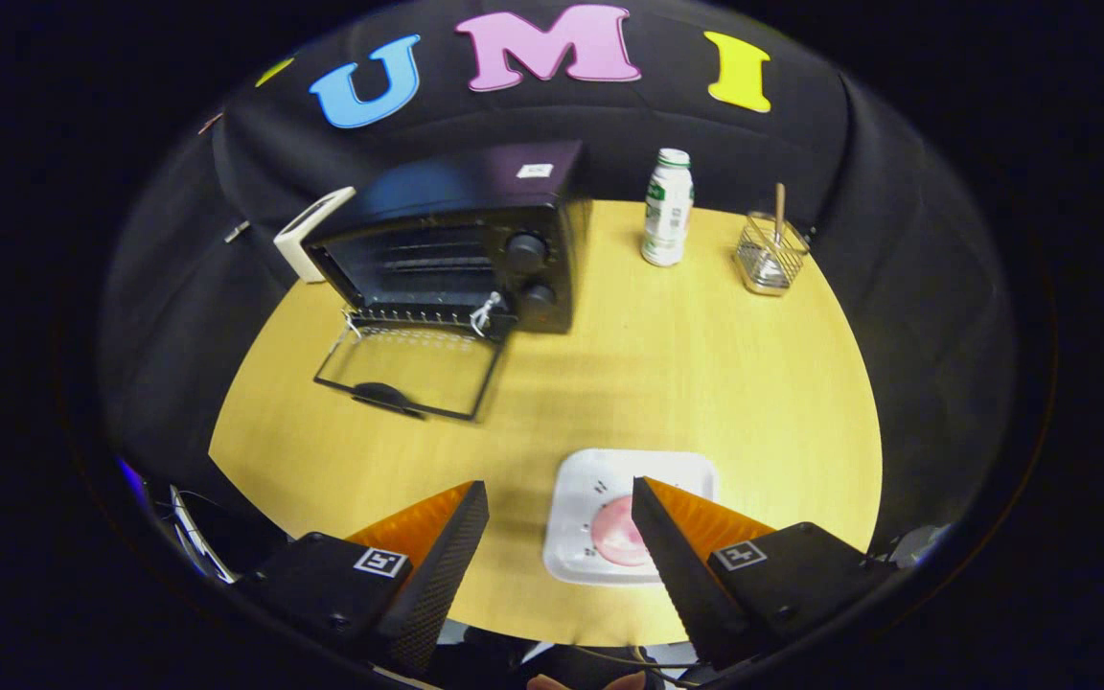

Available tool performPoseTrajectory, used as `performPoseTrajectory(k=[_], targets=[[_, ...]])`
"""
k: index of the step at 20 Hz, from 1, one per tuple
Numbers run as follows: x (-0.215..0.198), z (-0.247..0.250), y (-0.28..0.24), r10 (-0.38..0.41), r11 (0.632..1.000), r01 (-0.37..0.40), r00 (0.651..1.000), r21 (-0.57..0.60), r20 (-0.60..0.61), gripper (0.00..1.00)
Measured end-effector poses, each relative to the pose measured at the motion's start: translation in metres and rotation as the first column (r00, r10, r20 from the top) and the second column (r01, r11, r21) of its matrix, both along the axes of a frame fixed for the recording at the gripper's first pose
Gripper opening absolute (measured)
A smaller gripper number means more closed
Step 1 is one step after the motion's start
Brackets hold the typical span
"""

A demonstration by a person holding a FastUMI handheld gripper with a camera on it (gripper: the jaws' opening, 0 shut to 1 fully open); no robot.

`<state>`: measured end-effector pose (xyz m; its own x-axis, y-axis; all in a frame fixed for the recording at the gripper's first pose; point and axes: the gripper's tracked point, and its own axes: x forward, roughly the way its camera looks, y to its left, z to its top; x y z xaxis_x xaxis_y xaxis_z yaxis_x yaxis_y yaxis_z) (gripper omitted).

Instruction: Open the toaster oven, put the food inside, and close the toaster oven door.

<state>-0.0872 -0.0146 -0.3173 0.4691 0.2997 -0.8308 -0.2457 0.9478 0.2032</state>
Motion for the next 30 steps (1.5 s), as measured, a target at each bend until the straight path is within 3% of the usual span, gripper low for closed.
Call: performPoseTrajectory(k=[4,9,13,15,17,19,20,22,23,26,30], targets=[[-0.005,-0.041,-0.049,0.004,0.999,-0.011,0.992,-0.048,-0.127,0.99],[-0.011,-0.094,-0.082,-0.041,0.998,0.026,0.957,-0.055,-0.288,0.96],[-0.007,-0.133,-0.094,-0.060,0.997,0.038,0.931,-0.066,-0.359,0.75],[-0.005,-0.137,-0.095,-0.065,0.997,0.045,0.924,-0.062,-0.376,0.58],[-0.004,-0.136,-0.092,-0.033,0.999,0.019,0.922,-0.039,-0.386,0.56],[-0.008,-0.141,-0.090,-0.041,0.999,0.030,0.911,-0.034,-0.410,0.37],[-0.005,-0.140,-0.092,-0.046,0.999,0.041,0.909,-0.020,-0.413,0.37],[-0.006,-0.142,-0.095,-0.072,0.996,0.087,0.897,0.015,-0.436,0.14],[-0.008,-0.141,-0.095,-0.062,0.996,0.086,0.894,0.035,-0.444,0.09],[-0.012,-0.139,-0.097,-0.064,0.987,0.123,0.892,0.103,-0.448,0.05],[-0.014,-0.131,-0.092,-0.119,0.935,0.261,0.869,0.240,-0.480,0.05]])
